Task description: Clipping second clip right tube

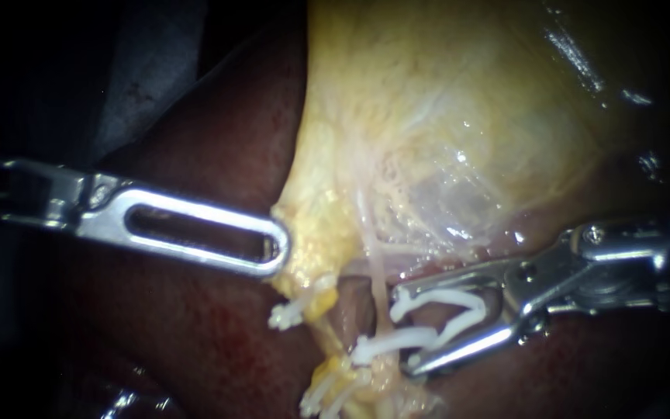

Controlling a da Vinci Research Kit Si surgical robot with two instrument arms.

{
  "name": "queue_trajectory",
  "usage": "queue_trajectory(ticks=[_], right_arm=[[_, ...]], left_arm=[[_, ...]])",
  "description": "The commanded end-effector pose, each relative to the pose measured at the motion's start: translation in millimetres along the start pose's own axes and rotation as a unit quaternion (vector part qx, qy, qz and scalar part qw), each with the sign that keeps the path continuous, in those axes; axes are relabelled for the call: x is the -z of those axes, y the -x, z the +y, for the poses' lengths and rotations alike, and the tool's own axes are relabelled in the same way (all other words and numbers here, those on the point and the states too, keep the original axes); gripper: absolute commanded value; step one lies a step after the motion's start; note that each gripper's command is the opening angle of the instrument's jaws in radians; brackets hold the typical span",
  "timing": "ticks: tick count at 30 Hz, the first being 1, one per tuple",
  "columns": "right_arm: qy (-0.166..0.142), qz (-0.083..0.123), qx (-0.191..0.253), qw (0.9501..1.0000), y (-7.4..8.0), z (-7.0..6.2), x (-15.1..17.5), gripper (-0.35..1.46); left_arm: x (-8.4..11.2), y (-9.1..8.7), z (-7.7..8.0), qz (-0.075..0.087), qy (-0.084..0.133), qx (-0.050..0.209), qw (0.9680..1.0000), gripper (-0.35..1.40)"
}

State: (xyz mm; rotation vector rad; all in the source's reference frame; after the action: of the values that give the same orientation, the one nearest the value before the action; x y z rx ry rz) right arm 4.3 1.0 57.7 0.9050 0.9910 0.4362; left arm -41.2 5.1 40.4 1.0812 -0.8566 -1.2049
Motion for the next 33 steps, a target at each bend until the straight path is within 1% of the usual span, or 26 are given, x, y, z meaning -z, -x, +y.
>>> queue_trajectory(ticks=[1, 7, 12, 18, 22, 30, 33], right_arm=[[0.007, 0.003, 0.001, 1.0000, 0.0, 0.2, 0.1, 0.53], [0.016, -0.005, 0.001, 0.9999, 0.4, 1.6, -0.1, 0.53], [0.019, -0.006, 0.002, 0.9998, 0.7, 2.3, -0.6, 0.53], [0.025, -0.005, 0.002, 0.9997, 0.4, 2.7, -2.3, 0.52], [0.026, -0.005, -0.006, 0.9996, 0.4, 2.8, -3.3, 0.51], [0.028, -0.004, -0.015, 0.9995, 0.3, 3.0, -4.1, 0.49], [0.028, -0.003, -0.027, 0.9992, 0.2, 3.0, -4.2, 0.46]], left_arm=[[0.1, 0.0, -0.1, 0.000, 0.001, 0.000, 1.0000, -0.35], [0.1, -0.1, -0.3, 0.000, 0.000, 0.001, 1.0000, -0.35], [0.1, -0.2, -0.5, 0.000, 0.001, 0.004, 1.0000, -0.35], [0.1, -0.2, -0.6, 0.000, 0.001, 0.004, 1.0000, -0.35], [0.1, -0.2, -0.6, 0.000, 0.001, 0.004, 1.0000, -0.35], [0.0, -0.2, -0.6, 0.000, 0.001, 0.004, 1.0000, -0.35], [0.0, -0.2, -0.6, 0.000, 0.001, 0.004, 1.0000, -0.35]])
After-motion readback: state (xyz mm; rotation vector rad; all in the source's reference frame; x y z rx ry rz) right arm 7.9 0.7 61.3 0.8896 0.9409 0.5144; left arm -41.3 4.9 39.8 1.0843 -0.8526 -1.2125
